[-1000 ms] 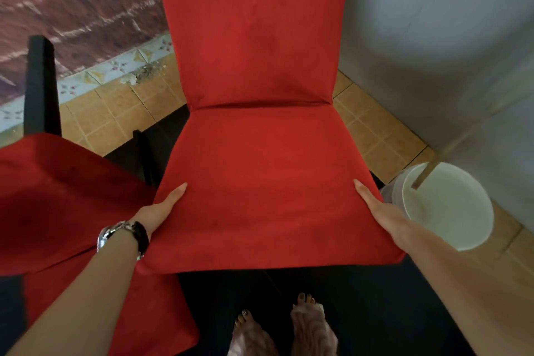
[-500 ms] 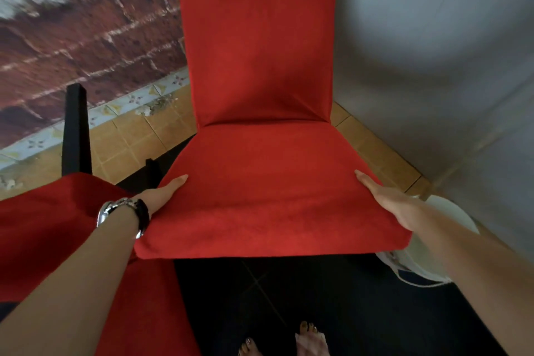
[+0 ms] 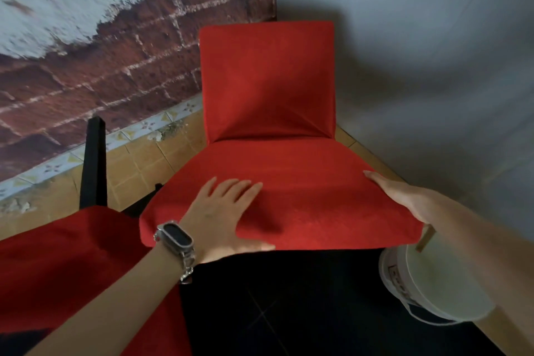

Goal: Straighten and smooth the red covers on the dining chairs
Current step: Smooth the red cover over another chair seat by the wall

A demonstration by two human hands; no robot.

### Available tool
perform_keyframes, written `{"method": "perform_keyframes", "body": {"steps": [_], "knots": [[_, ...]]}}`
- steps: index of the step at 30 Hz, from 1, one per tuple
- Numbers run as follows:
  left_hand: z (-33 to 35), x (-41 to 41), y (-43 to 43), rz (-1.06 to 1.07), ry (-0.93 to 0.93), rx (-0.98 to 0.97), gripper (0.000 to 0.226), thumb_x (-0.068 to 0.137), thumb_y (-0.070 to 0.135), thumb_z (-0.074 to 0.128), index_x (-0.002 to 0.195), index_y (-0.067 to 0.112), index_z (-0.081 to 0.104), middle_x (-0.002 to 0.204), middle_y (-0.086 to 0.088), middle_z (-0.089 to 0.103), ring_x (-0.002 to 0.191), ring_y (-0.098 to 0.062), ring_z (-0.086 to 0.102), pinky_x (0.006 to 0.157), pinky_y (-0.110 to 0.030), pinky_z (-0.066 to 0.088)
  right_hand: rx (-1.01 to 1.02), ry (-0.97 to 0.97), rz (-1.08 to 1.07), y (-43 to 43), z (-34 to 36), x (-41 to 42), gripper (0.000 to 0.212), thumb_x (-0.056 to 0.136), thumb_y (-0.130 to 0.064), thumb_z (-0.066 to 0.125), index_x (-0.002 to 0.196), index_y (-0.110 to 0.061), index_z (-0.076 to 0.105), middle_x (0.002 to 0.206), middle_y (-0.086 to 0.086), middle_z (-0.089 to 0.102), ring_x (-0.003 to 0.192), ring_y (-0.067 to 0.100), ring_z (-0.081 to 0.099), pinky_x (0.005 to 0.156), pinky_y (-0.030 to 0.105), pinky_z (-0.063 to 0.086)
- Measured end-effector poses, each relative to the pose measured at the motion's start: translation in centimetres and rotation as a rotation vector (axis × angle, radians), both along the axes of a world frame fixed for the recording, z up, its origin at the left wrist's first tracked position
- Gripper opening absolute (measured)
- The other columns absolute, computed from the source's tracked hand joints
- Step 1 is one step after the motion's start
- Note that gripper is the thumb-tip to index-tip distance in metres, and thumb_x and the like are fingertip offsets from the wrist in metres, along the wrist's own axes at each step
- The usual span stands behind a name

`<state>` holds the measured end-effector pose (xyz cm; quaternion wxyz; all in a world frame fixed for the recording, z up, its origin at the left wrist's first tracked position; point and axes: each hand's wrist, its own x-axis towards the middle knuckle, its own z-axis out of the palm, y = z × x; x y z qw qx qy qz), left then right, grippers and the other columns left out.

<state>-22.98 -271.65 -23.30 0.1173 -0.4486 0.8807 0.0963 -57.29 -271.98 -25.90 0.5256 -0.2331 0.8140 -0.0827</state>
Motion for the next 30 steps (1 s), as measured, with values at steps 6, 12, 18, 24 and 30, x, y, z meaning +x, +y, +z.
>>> {"method": "perform_keyframes", "body": {"steps": [6, 12, 18, 24, 30], "knots": [[0.7, -1.0, -4.4, 0.011, -0.018, -0.243, 0.101, 0.067, 0.083, 0.037, 0.150, 0.026, 0.025, 0.150, 0.002, 0.035, 0.137, -0.019, 0.033, 0.115, -0.043, 0.017, -0.062, 0.002, -0.045, -3.8, 3.8, -0.7, 0.072, 0.084, -0.072, 0.046, 0.125, -0.014, 0.057, 0.118, 0.014, 0.063, 0.099, 0.032, 0.063, 0.087, 0.042, 0.051], [4.1, -2.2, -10.5, 0.073, 0.014, -0.245, 0.107, 0.057, 0.090, 0.032, 0.145, 0.029, 0.032, 0.144, 0.005, 0.043, 0.132, -0.018, 0.039, 0.112, -0.041, 0.023, -0.517, 0.716, 0.566, -7.4, 8.0, 1.9, 0.057, 0.096, -0.058, 0.028, 0.100, -0.015, 0.064, 0.105, 0.013, 0.065, 0.106, 0.034, 0.059, 0.090, 0.040, 0.044], [5.6, -3.7, -14.9, 0.219, 0.104, -0.265, 0.108, 0.058, 0.096, 0.001, 0.137, 0.036, 0.042, 0.137, 0.009, 0.047, 0.128, -0.019, 0.040, 0.106, -0.044, 0.027, -0.724, 0.766, 0.824, -9.9, 8.5, 8.4, 0.072, 0.088, -0.074, 0.017, 0.134, -0.028, 0.047, 0.139, -0.002, 0.050, 0.133, 0.023, 0.037, 0.109, 0.055, 0.017], [6.1, -4.2, -16.7, 0.226, 0.124, -0.273, 0.105, 0.059, 0.095, 0.002, 0.135, 0.037, 0.044, 0.133, 0.011, 0.049, 0.122, -0.017, 0.046, 0.104, -0.039, 0.027, -0.660, 0.750, 1.109, -11.6, 9.6, 6.5, 0.107, 0.062, -0.088, 0.049, 0.146, -0.027, 0.025, 0.148, 0.000, 0.036, 0.135, 0.027, 0.032, 0.107, 0.060, 0.021], [6.9, -3.7, -18.3, 0.000, -0.059, -0.285, 0.098, 0.071, 0.065, 0.065, 0.147, 0.024, 0.018, 0.138, 0.000, 0.043, 0.118, -0.024, 0.050, 0.102, -0.039, 0.038, -0.505, 0.830, 1.130, -13.6, 10.4, 7.4, 0.091, 0.076, -0.046, 0.074, 0.146, -0.025, 0.019, 0.140, 0.003, 0.043, 0.130, 0.031, 0.039, 0.106, 0.065, 0.023]]}}
